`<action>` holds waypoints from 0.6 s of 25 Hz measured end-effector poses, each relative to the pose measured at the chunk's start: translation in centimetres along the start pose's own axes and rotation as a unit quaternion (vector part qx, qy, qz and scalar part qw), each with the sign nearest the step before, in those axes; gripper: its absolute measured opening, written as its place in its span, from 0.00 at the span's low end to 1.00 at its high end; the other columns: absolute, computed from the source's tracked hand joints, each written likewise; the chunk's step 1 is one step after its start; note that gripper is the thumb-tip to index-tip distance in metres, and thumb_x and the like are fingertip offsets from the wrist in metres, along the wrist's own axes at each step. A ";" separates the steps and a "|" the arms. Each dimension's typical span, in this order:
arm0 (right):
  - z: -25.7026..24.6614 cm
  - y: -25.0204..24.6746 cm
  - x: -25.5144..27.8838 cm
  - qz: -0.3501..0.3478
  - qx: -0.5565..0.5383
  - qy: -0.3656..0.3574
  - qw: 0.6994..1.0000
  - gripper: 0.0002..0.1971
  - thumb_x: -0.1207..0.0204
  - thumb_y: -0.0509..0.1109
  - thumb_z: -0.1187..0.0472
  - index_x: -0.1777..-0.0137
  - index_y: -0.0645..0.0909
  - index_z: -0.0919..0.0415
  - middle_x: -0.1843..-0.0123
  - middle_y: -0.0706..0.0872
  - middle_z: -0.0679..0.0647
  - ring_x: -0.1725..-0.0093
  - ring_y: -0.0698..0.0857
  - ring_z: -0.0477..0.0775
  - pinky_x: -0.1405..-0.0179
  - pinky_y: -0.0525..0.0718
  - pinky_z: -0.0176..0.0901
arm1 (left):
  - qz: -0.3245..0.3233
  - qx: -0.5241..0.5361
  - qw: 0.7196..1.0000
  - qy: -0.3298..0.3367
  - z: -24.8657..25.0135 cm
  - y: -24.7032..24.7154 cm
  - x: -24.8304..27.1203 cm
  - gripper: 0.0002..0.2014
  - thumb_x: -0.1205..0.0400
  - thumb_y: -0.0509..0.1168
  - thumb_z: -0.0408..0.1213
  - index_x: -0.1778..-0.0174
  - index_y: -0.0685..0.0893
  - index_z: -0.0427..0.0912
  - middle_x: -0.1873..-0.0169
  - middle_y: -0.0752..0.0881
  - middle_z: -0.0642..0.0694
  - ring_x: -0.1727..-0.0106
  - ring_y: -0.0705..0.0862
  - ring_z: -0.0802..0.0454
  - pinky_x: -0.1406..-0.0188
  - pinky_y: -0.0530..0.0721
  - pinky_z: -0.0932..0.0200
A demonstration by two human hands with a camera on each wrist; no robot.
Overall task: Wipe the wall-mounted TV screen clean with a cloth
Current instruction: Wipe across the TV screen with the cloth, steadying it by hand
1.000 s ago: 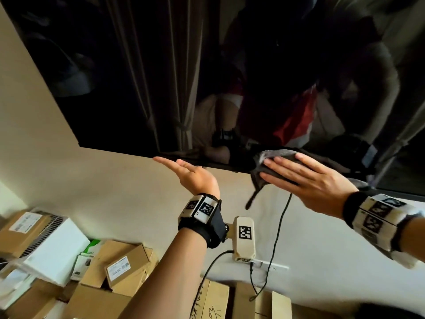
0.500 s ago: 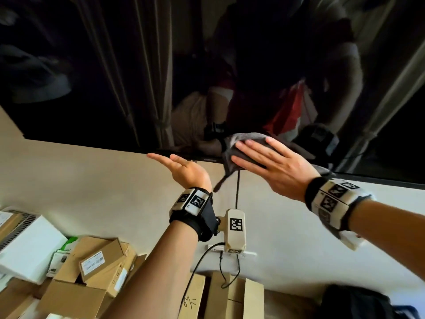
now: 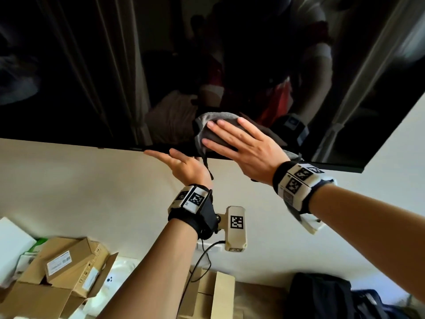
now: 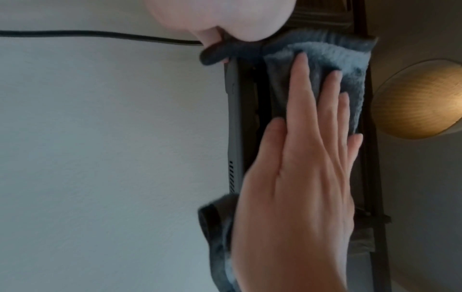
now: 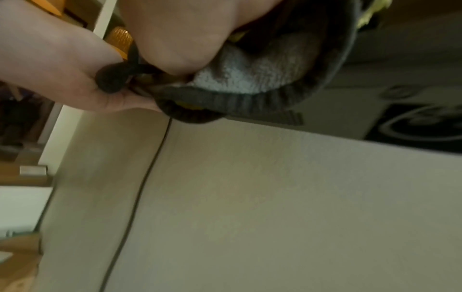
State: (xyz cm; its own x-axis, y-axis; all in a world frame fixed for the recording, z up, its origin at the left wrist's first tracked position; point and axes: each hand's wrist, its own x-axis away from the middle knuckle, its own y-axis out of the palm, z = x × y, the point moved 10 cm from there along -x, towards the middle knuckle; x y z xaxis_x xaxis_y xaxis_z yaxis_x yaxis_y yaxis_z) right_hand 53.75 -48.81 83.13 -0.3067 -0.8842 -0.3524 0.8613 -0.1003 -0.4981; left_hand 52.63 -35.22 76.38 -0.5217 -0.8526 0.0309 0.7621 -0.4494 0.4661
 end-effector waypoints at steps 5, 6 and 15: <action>4.9 0.8 8.6 -0.007 0.043 0.030 0.999 0.43 0.29 0.58 0.69 0.13 0.46 0.52 0.13 0.46 0.55 0.14 0.44 0.55 0.15 0.42 0.54 | -0.010 0.007 1.000 0.007 -1.2 0.9 1.2 0.29 0.06 0.43 0.41 0.13 0.36 0.61 0.14 0.61 0.39 0.34 0.84 0.41 0.59 0.86 0.71; 5.0 0.8 8.9 -0.004 0.051 0.043 0.998 0.44 0.29 0.61 0.68 0.13 0.46 0.51 0.13 0.46 0.55 0.14 0.43 0.55 0.15 0.41 0.54 | -0.012 0.003 1.000 0.004 -1.2 1.2 1.8 0.29 0.06 0.43 0.41 0.13 0.35 0.61 0.14 0.62 0.38 0.36 0.84 0.43 0.59 0.86 0.71; 6.5 2.3 11.9 0.000 0.031 0.065 0.997 0.36 0.23 0.49 0.68 0.14 0.50 0.49 0.14 0.54 0.53 0.15 0.51 0.55 0.15 0.41 0.54 | 0.006 0.049 0.999 0.018 -3.0 3.2 4.7 0.29 0.07 0.42 0.40 0.12 0.34 0.55 0.12 0.52 0.43 0.31 0.80 0.47 0.57 0.87 0.68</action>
State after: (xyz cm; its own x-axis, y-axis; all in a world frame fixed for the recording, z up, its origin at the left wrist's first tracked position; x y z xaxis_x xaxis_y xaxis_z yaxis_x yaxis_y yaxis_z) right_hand 54.70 -62.53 82.88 -0.3529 -0.8182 -0.4539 0.8835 -0.1317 -0.4496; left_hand 53.81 -41.43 75.42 -0.4979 -0.8672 0.0057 0.7257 -0.4131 0.5502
